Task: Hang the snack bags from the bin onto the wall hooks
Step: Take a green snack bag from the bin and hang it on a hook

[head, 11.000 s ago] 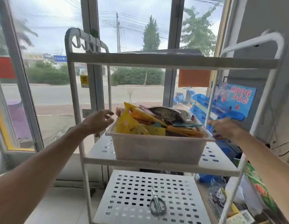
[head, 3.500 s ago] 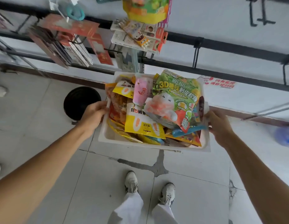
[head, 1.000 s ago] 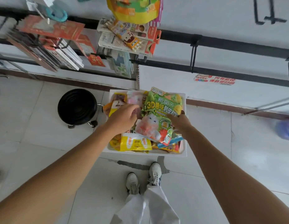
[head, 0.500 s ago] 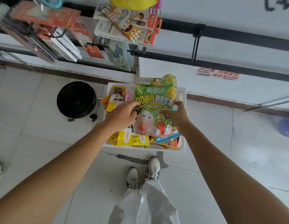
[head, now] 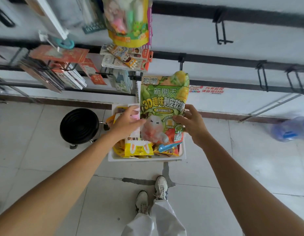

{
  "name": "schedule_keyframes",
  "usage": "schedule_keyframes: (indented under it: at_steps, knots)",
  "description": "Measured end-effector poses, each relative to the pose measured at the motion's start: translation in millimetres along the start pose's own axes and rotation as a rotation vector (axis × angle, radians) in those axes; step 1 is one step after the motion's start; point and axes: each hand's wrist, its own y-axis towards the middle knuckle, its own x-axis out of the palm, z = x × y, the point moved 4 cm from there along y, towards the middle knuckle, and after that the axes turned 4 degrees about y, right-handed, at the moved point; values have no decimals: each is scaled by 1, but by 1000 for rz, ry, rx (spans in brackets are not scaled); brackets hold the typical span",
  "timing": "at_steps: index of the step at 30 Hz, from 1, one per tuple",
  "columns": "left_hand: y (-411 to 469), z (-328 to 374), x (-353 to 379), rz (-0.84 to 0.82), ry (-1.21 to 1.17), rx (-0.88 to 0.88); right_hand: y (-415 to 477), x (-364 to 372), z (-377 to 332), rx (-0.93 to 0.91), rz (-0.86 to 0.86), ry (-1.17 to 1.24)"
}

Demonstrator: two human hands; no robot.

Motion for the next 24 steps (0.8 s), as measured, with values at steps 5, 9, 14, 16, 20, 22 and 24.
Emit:
schedule_keyframes:
  at_steps: [5, 9, 14, 16, 20, 22, 24]
  knots:
    - [-22, 59, -11, -11, -190, 78, -50, -7, -48, -72, -36, 49]
    - [-41, 113, -14, -28, -212, 184, -85, -22, -84, -150, 15, 58]
    - [-57, 183, -14, -41, -196, 327, -127, -51, -136, -262, 115, 43]
    - [-65, 212, -8, -53, -218, 371, -143, -66, -156, -310, 153, 25]
    - [-80, 268, 11, -78, -220, 454, -170, -106, -187, -375, 216, 22]
    - [-88, 297, 27, -105, -246, 482, -184, -130, -201, -403, 245, 24]
    - [-96, 325, 44, -121, -245, 523, -199, -155, -215, -443, 268, 25]
